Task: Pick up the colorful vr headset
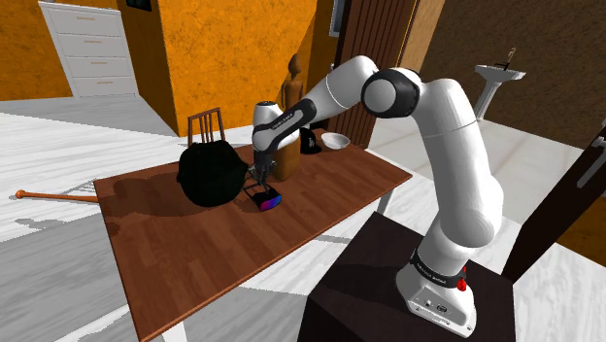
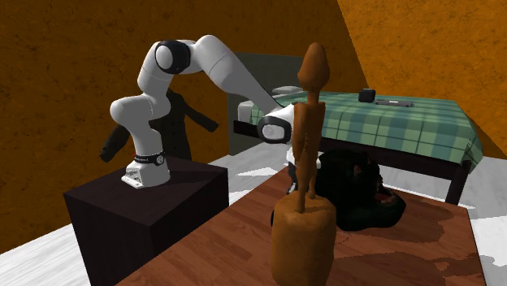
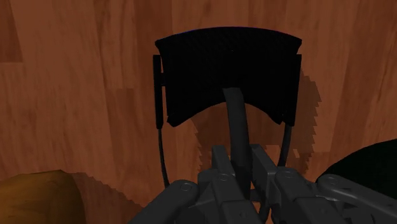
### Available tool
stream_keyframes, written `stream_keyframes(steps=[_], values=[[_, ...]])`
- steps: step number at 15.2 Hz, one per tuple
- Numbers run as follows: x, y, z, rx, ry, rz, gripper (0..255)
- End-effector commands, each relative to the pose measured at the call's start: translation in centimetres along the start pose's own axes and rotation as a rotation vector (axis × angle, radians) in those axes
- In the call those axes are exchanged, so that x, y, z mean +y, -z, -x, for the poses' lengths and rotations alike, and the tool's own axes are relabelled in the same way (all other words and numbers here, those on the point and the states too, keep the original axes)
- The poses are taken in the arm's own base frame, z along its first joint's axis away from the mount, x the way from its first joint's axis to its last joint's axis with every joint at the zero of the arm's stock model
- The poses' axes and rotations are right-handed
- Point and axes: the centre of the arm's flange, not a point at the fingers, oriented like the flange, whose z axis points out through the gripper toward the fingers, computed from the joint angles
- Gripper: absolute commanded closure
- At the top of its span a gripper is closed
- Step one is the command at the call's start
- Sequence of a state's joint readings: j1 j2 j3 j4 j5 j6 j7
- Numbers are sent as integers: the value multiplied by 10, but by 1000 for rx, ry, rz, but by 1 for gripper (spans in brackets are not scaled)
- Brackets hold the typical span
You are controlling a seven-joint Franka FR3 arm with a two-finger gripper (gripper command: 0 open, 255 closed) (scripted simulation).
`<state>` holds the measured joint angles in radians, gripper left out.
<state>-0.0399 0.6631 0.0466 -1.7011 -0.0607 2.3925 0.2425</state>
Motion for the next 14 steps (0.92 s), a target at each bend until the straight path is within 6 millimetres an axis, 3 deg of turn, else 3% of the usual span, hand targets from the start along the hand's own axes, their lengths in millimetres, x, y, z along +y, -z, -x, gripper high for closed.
stream_keyframes(steps=[1,14], values=[[1,3,-1,-5,1,0,255],[2,72,-3,-5,1,0,255]])
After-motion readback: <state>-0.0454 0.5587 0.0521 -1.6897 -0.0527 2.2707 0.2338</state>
